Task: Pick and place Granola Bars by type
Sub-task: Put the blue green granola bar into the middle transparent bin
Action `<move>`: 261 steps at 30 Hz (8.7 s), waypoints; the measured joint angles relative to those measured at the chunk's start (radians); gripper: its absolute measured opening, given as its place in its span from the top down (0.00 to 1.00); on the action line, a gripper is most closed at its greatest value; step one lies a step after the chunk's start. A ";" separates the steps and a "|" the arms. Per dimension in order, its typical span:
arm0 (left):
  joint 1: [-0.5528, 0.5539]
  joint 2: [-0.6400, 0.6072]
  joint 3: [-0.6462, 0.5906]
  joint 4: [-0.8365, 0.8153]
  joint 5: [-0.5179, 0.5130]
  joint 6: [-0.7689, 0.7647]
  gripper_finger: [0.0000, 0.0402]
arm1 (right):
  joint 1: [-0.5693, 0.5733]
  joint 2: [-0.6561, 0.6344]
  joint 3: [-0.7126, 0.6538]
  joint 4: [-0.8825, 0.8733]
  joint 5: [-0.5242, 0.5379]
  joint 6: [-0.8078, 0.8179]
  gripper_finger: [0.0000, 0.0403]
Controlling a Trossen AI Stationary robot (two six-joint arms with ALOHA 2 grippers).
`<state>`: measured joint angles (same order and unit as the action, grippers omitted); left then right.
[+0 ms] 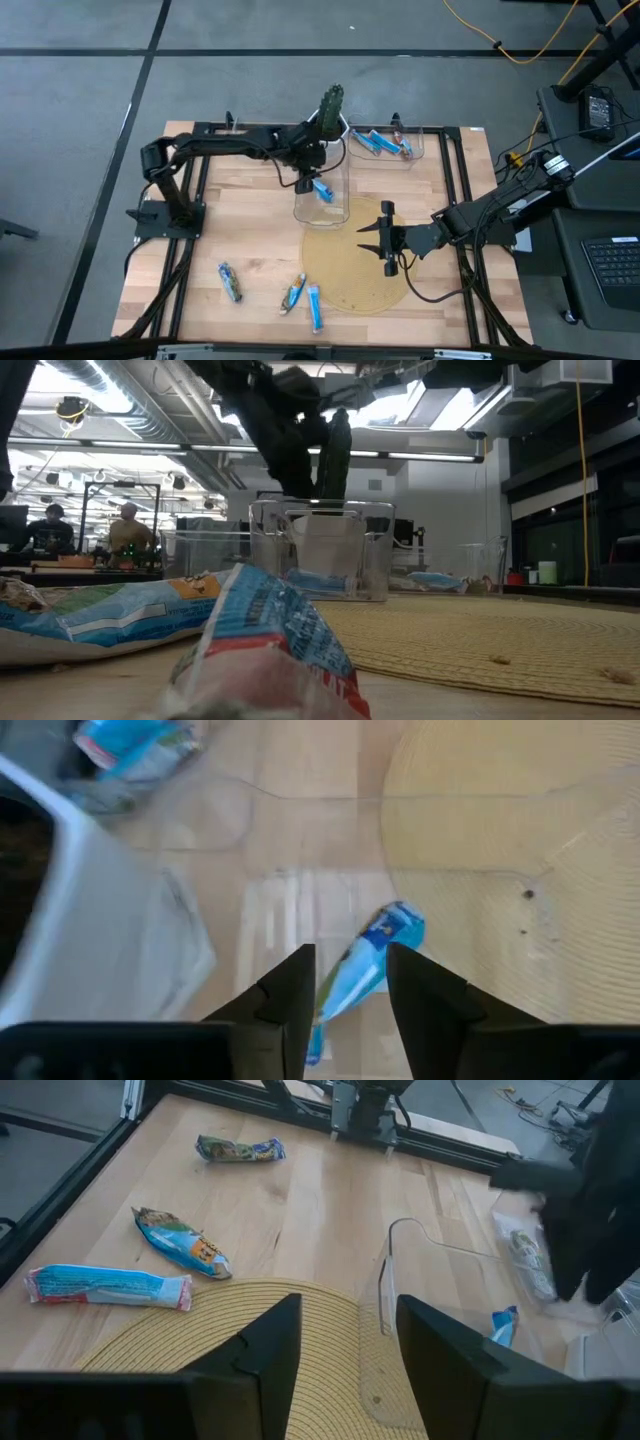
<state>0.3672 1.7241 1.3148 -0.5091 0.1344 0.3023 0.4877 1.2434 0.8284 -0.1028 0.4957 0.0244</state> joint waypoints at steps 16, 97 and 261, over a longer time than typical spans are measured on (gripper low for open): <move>-0.051 -0.145 0.000 -0.284 0.015 -0.010 0.72 | 0.000 0.000 0.000 -0.004 -0.001 0.001 0.58; -1.172 -0.193 -0.439 -0.158 -0.059 -0.812 0.42 | 0.000 0.000 0.000 -0.021 0.011 0.046 0.58; -0.354 -0.207 0.256 -0.098 -0.421 -0.142 0.96 | 0.000 0.000 0.000 -0.037 0.009 0.042 0.58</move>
<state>0.0135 1.5168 1.5711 -0.6076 -0.2862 0.1599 0.4873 1.2438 0.8280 -0.1398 0.5049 0.0666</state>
